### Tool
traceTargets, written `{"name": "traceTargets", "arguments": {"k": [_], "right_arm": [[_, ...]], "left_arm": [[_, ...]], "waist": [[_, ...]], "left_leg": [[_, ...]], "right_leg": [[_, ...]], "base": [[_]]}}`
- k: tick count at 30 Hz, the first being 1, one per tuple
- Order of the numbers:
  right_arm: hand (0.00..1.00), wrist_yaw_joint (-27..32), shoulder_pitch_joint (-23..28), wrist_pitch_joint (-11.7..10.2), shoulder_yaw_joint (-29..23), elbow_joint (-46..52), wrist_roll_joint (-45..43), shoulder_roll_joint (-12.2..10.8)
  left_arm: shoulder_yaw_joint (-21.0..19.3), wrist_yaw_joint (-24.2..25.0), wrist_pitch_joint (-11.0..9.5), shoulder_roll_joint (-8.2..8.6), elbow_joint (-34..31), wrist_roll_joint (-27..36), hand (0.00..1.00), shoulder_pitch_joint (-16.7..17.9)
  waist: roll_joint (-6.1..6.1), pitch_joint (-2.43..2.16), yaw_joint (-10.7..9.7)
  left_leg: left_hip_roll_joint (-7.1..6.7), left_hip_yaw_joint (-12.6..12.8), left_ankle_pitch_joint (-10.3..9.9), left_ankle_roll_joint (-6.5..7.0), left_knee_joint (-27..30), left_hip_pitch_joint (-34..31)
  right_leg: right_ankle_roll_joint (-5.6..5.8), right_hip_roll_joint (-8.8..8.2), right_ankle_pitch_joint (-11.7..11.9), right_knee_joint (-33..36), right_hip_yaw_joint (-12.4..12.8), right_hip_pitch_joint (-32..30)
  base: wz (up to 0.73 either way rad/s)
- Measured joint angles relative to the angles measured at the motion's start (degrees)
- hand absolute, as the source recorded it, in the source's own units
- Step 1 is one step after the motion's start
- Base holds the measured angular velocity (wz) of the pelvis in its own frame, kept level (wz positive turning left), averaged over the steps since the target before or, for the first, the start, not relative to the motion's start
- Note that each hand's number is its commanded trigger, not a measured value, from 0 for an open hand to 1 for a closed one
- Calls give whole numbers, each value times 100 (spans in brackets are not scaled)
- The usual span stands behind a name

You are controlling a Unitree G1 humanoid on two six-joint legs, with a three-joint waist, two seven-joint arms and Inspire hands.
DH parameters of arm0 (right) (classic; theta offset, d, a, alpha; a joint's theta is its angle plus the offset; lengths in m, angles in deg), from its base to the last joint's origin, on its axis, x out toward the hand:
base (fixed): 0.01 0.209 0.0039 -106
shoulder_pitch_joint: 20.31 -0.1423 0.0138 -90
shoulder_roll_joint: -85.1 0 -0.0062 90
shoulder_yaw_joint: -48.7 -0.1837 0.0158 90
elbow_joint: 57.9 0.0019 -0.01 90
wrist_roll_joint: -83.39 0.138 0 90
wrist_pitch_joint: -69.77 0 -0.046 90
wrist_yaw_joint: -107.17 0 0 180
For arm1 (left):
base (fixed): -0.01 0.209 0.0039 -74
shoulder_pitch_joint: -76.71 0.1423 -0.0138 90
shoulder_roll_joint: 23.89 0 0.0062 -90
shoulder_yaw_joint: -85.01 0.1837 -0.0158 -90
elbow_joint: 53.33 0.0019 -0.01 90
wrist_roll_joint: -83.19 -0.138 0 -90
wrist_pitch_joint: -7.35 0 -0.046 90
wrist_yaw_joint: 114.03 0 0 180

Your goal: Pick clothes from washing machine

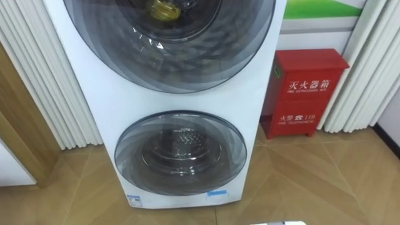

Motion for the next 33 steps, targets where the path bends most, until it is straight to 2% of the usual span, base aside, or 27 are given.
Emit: {"name": "traceTargets", "arguments": {"k": [3,5,9,11,13,15,21,26,27,31,33], "right_arm": [[0,216,-594,-103,-190,603,-94,148],[0,364,-687,-122,-198,1038,-86,259],[0,638,-1231,-104,-289,1281,-84,279],[0,776,-1477,-107,-316,1457,-49,305],[0,881,-1656,-106,-367,1580,41,372],[0,1044,-1950,-106,-359,1585,92,418],[0,1229,-2517,-105,-341,1595,126,614],[0,1373,-2663,-101,-354,1595,136,656],[0,1370,-2664,-83,-346,1622,123,708],[0,1387,-2664,-30,-345,1761,111,922],[0,1397,-2678,13,-345,1818,111,1019]], "left_arm": [[-52,10,112,-103,0,-86,0,8],[-66,14,197,-141,-12,-104,0,12],[-72,15,387,-203,-6,-164,0,35],[-72,24,484,-204,-7,-301,0,37],[-74,52,572,-206,-29,-394,0,38],[-69,58,637,-207,-65,-601,0,111],[-71,56,745,-234,-174,-815,0,141],[-66,55,827,-290,-177,-814,0,154],[-67,56,843,-300,-174,-817,0,154],[-66,57,870,-313,-166,-824,0,140],[-66,58,949,-319,-166,-990,0,152]], "waist": [[-109,-13,35],[-146,-26,146],[-222,-38,189],[-184,-22,247],[-142,-27,303],[-90,-52,307],[-127,-68,447],[-238,-68,442],[-269,-86,445],[-313,-82,446],[-315,-82,461]], "left_leg": [[0,-18,0,1,27,-8],[-1,-59,0,1,27,-4],[-1,-142,0,1,27,-35],[-2,-143,0,1,29,-76],[-2,-155,1,1,27,-97],[-4,-255,2,-1,27,-106],[1,-350,12,-13,9,-114],[-3,-429,12,-13,10,-118],[-4,-453,12,-13,14,-173],[-10,-481,13,-14,23,-278],[-9,-482,13,-14,18,-280]], "right_leg": [[0,2,1,15,-28,26],[0,2,2,33,-69,41],[1,1,3,50,-164,35],[2,0,3,49,-178,1],[2,0,3,44,-185,-16],[2,6,3,42,-215,-5],[2,13,3,48,-328,4],[2,9,3,45,-473,40],[2,9,3,47,-486,0],[2,10,3,48,-481,-94],[2,12,3,48,-475,-109]], "base": [[6],[13],[12],[0],[2],[12],[8],[12],[0],[2],[0]]}}
